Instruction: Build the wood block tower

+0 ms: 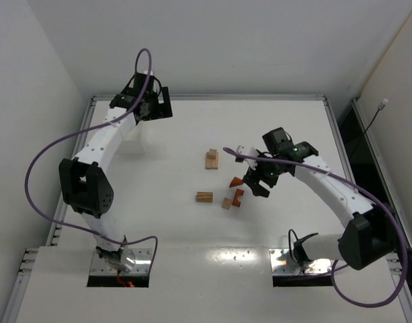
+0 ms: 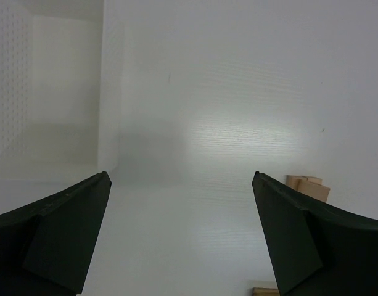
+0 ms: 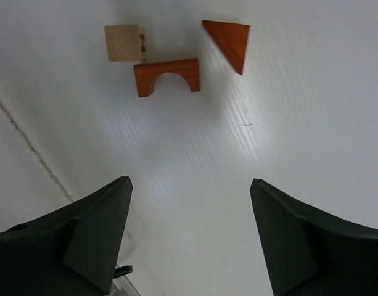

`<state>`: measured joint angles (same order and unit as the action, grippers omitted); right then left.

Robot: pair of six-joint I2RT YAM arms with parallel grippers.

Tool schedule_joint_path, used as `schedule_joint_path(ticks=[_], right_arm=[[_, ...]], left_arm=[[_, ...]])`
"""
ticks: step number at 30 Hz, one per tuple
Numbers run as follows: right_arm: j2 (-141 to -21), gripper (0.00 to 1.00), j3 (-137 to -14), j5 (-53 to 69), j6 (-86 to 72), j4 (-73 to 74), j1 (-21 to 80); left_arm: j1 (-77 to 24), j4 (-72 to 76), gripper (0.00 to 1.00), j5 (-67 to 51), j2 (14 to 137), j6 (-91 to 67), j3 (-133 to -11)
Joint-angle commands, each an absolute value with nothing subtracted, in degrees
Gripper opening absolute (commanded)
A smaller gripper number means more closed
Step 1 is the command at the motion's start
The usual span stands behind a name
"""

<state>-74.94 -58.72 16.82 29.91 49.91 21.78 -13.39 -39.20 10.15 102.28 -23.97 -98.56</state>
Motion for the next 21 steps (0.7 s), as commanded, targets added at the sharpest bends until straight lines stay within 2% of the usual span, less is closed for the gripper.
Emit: schedule_joint_path(ticks=[1, 14, 21], right_arm=[[-77.2, 0.72, -58.2, 18.0, 34.8, 52.5, 24.8], [-93.6, 0.61, -60.7, 16.8, 19.3, 39.6, 34.3], [-96.7, 0.57, -62.6, 12.6, 15.4, 36.3, 39.2]], left_arm=[[-12.9, -37.5, 1.0, 12.3, 96.4, -22.4, -97.0], [-11.9, -36.4, 1.0, 15.6, 92.3, -19.6, -91.1], [-11.9, -36.4, 1.0, 16.3, 91.8, -18.5, -89.6]])
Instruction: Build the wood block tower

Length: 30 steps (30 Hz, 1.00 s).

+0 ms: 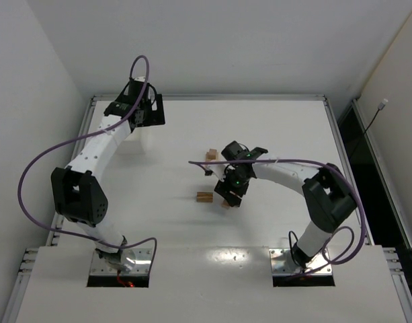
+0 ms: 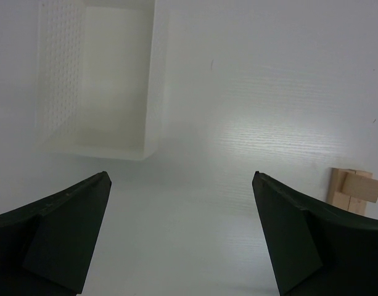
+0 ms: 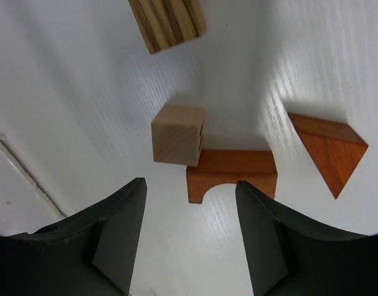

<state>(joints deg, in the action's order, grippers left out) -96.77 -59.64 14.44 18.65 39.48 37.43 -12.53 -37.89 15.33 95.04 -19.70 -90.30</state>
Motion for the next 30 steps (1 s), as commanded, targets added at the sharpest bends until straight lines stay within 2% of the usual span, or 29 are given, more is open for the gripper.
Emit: schedule_joint_path(ticks=[1, 20, 23, 26, 27, 30], right_arm=[[-97.2, 0.57, -63.1, 11.8, 14.7, 36.3, 39.7], [-103.3, 0.54, -64.2, 7.3, 11.3, 34.1, 43.0], [-103.3, 0.48, -64.2, 7.3, 11.3, 34.1, 43.0], [-103.3, 0.36, -64.7, 7.3, 11.3, 34.1, 43.0], [-103.3, 0.27, -64.7, 7.3, 11.3, 34.1, 43.0], [-103.8, 0.09, -65.3, 7.8, 11.3, 34.1, 44.0]], left_arm=[[-11.9, -36.4, 1.0, 16.3, 91.8, -18.5, -89.6], [-11.3, -38.0, 1.0, 14.4, 94.7, -18.5, -91.8], [-11.3, -38.0, 1.0, 14.4, 95.4, -18.5, -91.8], [-11.3, -38.0, 1.0, 14.4, 95.4, -18.5, -91.8], [-11.3, -38.0, 1.0, 14.4, 95.9, -18.5, -91.8], [-11.3, -38.0, 1.0, 14.4, 95.9, -18.5, -91.8]])
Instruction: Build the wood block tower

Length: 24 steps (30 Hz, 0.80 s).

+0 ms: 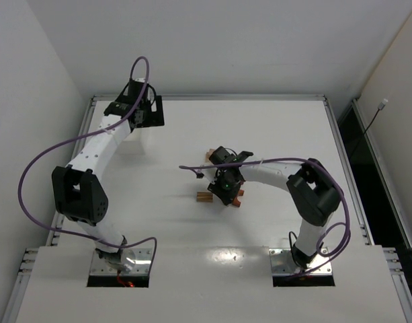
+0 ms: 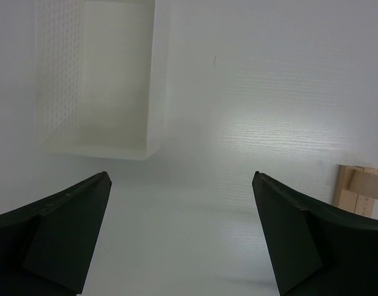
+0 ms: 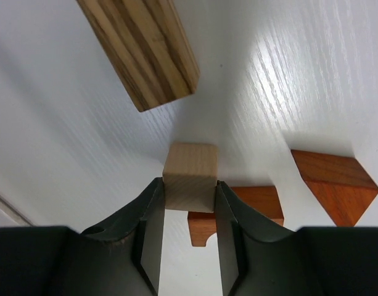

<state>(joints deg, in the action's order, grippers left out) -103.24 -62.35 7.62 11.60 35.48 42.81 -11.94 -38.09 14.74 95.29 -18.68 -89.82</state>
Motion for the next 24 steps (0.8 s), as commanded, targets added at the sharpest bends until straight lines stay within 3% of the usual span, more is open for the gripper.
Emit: schedule_joint_path(ticks=[1, 8, 16, 24], right_arm=[[-103.8, 0.0, -65.3, 7.8, 11.3, 34.1, 44.0], [-103.3, 0.0, -73.3, 8.3, 4.5, 41.0, 41.8], [-104.6, 0.0, -86.2, -8.3, -18.8, 47.4, 41.6], [-106.2, 0.0, -94.2, -10.6, -31.2, 47.4, 41.6]], left_arm=[[-11.3, -38.0, 1.0, 14.4, 95.9, -18.5, -91.8], [-11.3, -38.6, 1.0, 19.9, 94.7, -22.9, -90.3], [-11.3, -39.7, 1.0, 21.3, 92.7, -27.2, -86.2], [-10.8, -40.3, 1.0, 19.4, 90.7, -26.5, -83.0]])
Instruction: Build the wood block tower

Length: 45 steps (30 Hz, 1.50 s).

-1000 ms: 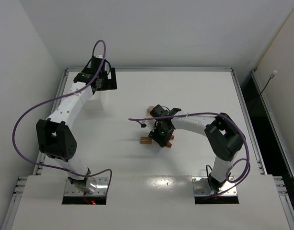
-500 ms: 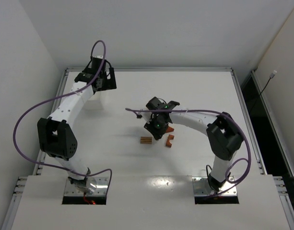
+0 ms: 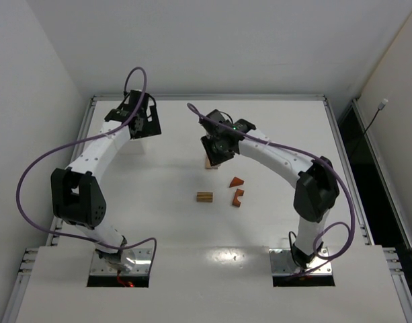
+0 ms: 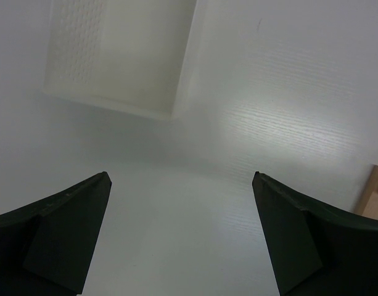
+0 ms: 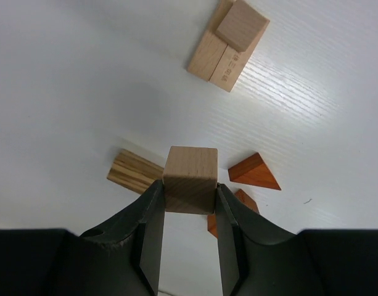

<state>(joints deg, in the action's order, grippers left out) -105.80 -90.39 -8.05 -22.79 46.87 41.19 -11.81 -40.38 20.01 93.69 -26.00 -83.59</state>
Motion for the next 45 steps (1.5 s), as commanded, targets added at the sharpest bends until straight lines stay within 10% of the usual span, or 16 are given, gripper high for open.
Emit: schedule_joint_path(ticks=[1, 45], right_arm=[[-106.7, 0.0, -95.0, -10.6, -31.9, 47.4, 41.6], [-122.3, 0.0, -100.5, -3.2, -42.1, 43.0, 36.1]], left_arm=[[-10.8, -40.3, 1.0, 19.4, 90.7, -26.5, -82.4], [-10.8, -38.5, 1.0, 14.1, 97.2, -26.5, -86.2]])
